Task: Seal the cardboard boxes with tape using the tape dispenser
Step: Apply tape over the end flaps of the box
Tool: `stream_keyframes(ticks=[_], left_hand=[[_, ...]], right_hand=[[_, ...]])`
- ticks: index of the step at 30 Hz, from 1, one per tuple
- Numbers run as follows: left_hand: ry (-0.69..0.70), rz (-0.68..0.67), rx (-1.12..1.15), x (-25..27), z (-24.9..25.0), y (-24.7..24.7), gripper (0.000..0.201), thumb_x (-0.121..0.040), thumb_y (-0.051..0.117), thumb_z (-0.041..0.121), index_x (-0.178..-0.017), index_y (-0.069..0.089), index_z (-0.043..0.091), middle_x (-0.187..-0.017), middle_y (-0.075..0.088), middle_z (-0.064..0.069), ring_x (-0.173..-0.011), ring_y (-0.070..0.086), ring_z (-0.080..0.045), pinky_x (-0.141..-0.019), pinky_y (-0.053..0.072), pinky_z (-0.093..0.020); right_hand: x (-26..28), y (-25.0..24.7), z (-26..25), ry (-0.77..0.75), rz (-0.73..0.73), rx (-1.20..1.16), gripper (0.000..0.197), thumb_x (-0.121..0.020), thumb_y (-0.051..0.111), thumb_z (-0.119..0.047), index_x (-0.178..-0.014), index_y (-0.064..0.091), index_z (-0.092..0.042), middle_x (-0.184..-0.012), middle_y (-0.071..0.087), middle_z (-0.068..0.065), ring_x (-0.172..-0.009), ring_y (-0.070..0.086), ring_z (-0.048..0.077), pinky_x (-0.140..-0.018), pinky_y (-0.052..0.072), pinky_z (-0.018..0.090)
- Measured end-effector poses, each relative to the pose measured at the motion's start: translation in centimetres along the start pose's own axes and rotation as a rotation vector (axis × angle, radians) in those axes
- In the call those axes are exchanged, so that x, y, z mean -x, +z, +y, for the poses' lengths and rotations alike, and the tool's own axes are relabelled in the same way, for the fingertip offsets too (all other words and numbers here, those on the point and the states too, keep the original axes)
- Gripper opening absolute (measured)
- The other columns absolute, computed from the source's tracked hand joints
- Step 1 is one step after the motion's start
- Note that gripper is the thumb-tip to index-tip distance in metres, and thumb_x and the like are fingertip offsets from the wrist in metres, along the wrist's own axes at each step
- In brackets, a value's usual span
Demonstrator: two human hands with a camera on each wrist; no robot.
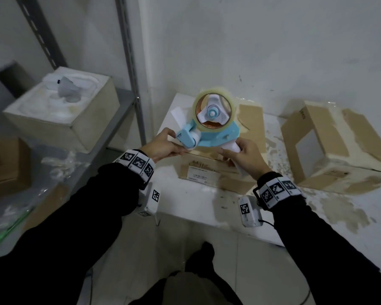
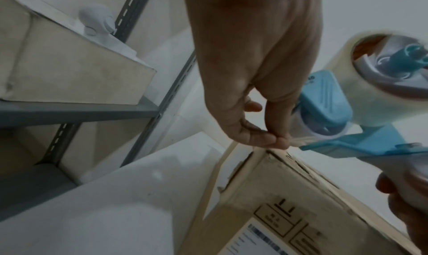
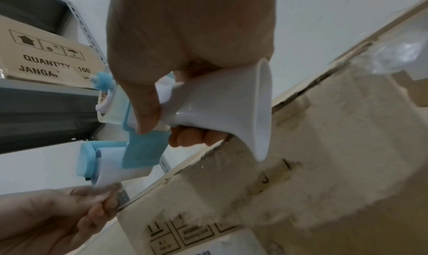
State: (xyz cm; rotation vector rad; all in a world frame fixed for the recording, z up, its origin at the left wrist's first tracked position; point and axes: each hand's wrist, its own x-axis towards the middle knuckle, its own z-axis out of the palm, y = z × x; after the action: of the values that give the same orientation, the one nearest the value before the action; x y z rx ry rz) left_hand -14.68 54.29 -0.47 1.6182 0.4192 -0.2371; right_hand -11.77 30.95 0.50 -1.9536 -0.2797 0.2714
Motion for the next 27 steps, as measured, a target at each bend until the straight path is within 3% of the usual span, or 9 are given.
stream_keyframes(ticks=[5, 7, 9, 15, 20, 24, 27], left_hand=[[0.084, -0.034, -0.132, -0.5, -0.1, 0.6, 0.037, -0.08, 0.06, -0.01, -0.106, 0.039, 0.007, -0.09, 0.062, -0.015, -0.078, 0.061, -0.016, -0.07, 0.055, -0.022], [0.12, -0.023, -0.241, -0.8, -0.2, 0.5, 0.04, -0.077, 0.066, -0.003, -0.11, 0.045, 0.006, -0.101, 0.064, -0.016, -0.093, 0.063, -0.025, -0.086, 0.054, -0.04], [0.145, -0.019, -0.338, -1.4, -0.6, 0.2, 0.046, -0.073, 0.071, 0.006, -0.113, 0.048, 0.008, -0.11, 0.064, -0.015, -0.104, 0.06, -0.03, -0.092, 0.05, -0.049], [0.187, 0.042, -0.519, -1.9, -1.0, -0.2, 0.049, -0.072, 0.072, 0.011, -0.115, 0.049, 0.011, -0.111, 0.062, -0.01, -0.103, 0.058, -0.028, -0.09, 0.05, -0.045], [0.134, 0.037, -0.536, -2.2, -0.9, -0.3, 0.051, -0.07, 0.074, 0.007, -0.114, 0.047, 0.006, -0.113, 0.061, -0.013, -0.106, 0.057, -0.029, -0.092, 0.05, -0.045], [0.141, 0.046, -0.566, -2.0, -0.6, -0.1, 0.043, -0.072, 0.072, 0.005, -0.109, 0.05, 0.006, -0.109, 0.063, -0.016, -0.102, 0.06, -0.031, -0.09, 0.051, -0.044], [0.213, 0.026, -0.583, -1.6, -0.6, -0.1, 0.029, -0.077, 0.065, 0.002, -0.104, 0.058, 0.011, -0.096, 0.068, -0.013, -0.091, 0.063, -0.027, -0.089, 0.05, -0.034]], right_hand=[[-0.1, -0.1, 0.5, 0.05, 0.018, -0.049, 0.016, -0.084, 0.071, -0.015, -0.094, 0.062, -0.007, -0.065, 0.06, 0.008, -0.052, 0.052, 0.019, -0.049, 0.047, 0.027], [-0.2, -0.1, 0.5, 0.053, 0.007, -0.041, 0.017, -0.085, 0.07, -0.015, -0.096, 0.062, -0.006, -0.064, 0.06, 0.007, -0.05, 0.051, 0.018, -0.048, 0.046, 0.026], [-0.3, 0.0, 0.4, 0.033, -0.003, -0.006, 0.014, -0.084, 0.07, -0.016, -0.092, 0.062, -0.008, -0.063, 0.06, 0.005, -0.048, 0.051, 0.017, -0.047, 0.046, 0.025], [-0.4, 0.4, 0.2, -0.011, 0.011, 0.074, 0.014, -0.083, 0.072, -0.017, -0.091, 0.062, -0.012, -0.066, 0.062, 0.002, -0.045, 0.054, 0.006, -0.047, 0.046, 0.023], [-0.1, -0.2, 0.8, -0.037, 0.029, 0.139, 0.023, -0.08, 0.075, -0.024, -0.098, 0.065, -0.016, -0.073, 0.066, 0.002, -0.055, 0.058, 0.016, -0.055, 0.051, 0.033], [0.2, -0.5, 1.1, -0.033, 0.054, 0.1, 0.019, -0.081, 0.074, -0.018, -0.096, 0.063, -0.015, -0.07, 0.063, -0.001, -0.048, 0.055, 0.002, -0.049, 0.047, 0.023], [0.1, -0.5, 1.2, 0.023, 0.025, 0.034, 0.013, -0.083, 0.072, -0.015, -0.091, 0.062, -0.015, -0.069, 0.062, 0.002, -0.047, 0.055, 0.005, -0.047, 0.048, 0.023]])
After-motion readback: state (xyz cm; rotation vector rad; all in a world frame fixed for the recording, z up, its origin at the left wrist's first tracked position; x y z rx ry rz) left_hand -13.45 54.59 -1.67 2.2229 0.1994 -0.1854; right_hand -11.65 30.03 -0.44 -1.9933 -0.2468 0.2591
